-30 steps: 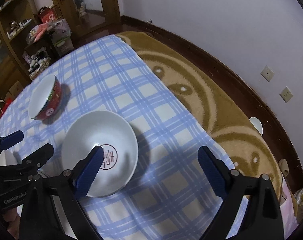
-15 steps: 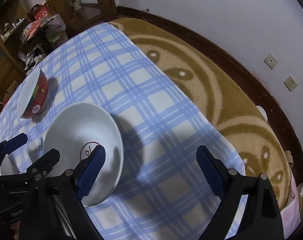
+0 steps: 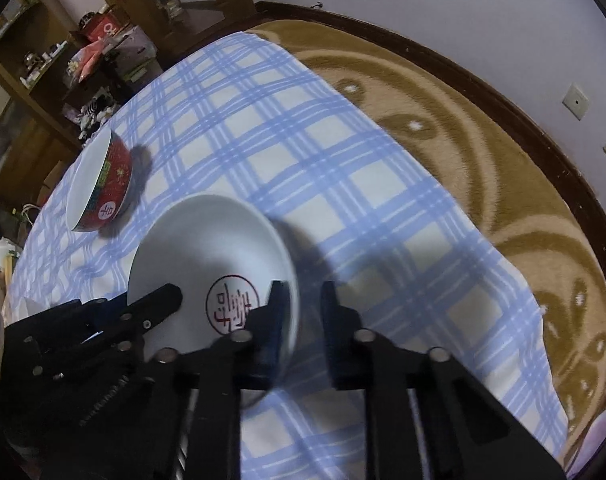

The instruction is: Organize plates and bowls

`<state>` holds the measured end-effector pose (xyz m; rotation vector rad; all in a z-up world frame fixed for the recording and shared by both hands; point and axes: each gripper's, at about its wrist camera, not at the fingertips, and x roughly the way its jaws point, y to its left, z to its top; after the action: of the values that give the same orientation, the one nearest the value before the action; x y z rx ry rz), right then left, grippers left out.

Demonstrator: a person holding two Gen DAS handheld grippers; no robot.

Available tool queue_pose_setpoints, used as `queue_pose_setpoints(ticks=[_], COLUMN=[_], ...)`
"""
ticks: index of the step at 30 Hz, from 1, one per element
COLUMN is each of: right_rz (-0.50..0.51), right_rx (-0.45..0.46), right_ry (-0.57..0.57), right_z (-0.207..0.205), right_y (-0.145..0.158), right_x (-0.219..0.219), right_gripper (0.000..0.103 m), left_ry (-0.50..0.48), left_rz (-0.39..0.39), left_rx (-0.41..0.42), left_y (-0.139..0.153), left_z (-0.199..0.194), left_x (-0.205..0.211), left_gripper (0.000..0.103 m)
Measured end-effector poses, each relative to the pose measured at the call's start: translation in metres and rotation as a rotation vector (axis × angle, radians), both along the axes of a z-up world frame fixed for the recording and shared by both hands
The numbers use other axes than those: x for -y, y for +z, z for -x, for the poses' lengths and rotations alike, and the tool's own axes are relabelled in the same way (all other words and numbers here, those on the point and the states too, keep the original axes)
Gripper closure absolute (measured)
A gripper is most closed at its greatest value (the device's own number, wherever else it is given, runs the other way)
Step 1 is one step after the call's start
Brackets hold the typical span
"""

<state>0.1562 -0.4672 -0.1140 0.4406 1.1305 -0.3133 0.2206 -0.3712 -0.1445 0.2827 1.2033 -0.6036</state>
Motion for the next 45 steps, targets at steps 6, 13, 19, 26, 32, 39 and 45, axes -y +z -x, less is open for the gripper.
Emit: queue_pose_setpoints(ticks=[6,13,19,26,32,39,45], right_rz=[0.022,0.028,0.037,0.038,0.028,0.024,0.025], right_rx=[-0.021,-0.004,0.014,0.053,0.084,0.129,0.155], right_ry=[-0.024,-0.018,0.003,0.02,0.037,0.065,0.11], right_z=[-0.001,-0.001,0.001,0.003,0.005,0.005,0.002], right_y=[0.004,0.012,0.02,0.03,0.041,0.056,0.064], right_x=[-0.006,-0.012,-0.018,-0.023,-0.032,-0.052,-0.073], right_gripper=[0.095,0.095,0.095,0.095,0.095,0.095,0.095], left_ry=[-0.02,0.02,0.011,0.026,0.028,0.051,0.077], left_rz=[-0.004,0.033,0.035,0.04,0.035,0.029,0.011], left_rx=[0.009,-0.023,-0.005,0.019,0.043,0.072,0.101], left_y=[0.002,0.004,0.013,0.026,0.039,0.057,0.069], left_z=[0.002,-0.003,-0.001,-0.001,0.002,0.003,0.005], left_x=[-0.003,-0.014,-0.019,-0.025,-0.035,-0.057,-0.078], left_gripper=[0.09,0.09,0.091,0.091,0.091,0.091,0.091])
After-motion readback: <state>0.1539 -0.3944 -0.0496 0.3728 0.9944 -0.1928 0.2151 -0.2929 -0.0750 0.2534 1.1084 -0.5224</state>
